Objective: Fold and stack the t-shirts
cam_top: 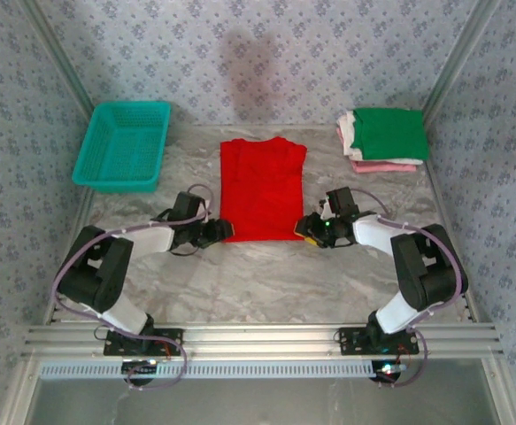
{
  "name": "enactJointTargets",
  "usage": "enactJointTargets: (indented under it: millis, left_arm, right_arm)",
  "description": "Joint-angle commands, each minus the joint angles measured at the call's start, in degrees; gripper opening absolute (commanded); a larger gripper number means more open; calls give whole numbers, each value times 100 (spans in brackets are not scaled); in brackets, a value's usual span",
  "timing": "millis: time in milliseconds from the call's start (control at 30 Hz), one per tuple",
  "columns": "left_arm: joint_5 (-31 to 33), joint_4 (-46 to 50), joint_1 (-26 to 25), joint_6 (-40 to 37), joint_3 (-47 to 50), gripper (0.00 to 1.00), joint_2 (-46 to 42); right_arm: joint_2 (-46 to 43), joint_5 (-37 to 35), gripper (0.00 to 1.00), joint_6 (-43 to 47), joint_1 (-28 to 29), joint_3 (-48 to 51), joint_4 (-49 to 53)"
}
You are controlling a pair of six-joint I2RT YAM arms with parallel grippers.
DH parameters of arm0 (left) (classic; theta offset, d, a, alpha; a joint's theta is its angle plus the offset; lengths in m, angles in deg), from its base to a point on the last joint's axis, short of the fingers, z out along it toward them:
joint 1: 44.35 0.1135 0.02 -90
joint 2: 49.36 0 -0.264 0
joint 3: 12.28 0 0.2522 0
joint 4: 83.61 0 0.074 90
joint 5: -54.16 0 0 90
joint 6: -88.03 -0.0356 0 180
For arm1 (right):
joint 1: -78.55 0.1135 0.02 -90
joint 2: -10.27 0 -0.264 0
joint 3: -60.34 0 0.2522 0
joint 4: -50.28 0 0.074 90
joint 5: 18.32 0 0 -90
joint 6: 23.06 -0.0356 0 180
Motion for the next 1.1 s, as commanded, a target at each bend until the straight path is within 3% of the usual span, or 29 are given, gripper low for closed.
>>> enactJointTargets:
  millis: [0, 400, 500, 667, 733, 1067]
  left_arm:
    - [-153, -153, -66, -8, -160, 53, 140]
    - [124, 257, -128, -72, -301, 52, 209]
    - [255, 256, -128, -44, -344, 38, 331]
    - [448, 395, -128, -42, -430, 4, 364]
    - [467, 493, -128, -91, -487, 0, 347]
    - [546, 682, -128, -152, -582, 0, 135]
  right_arm:
    - [100, -67, 46, -87, 40, 85, -124]
    - [93, -22, 45, -165, 50, 125, -318]
    - [-17, -76, 45, -219, 50, 197, -357]
    - [-306, -176, 45, -228, 23, 318, -212]
    - [-368, -175, 45, -239, 21, 378, -200]
    - [-89, -38, 46, -395, 98, 297, -295]
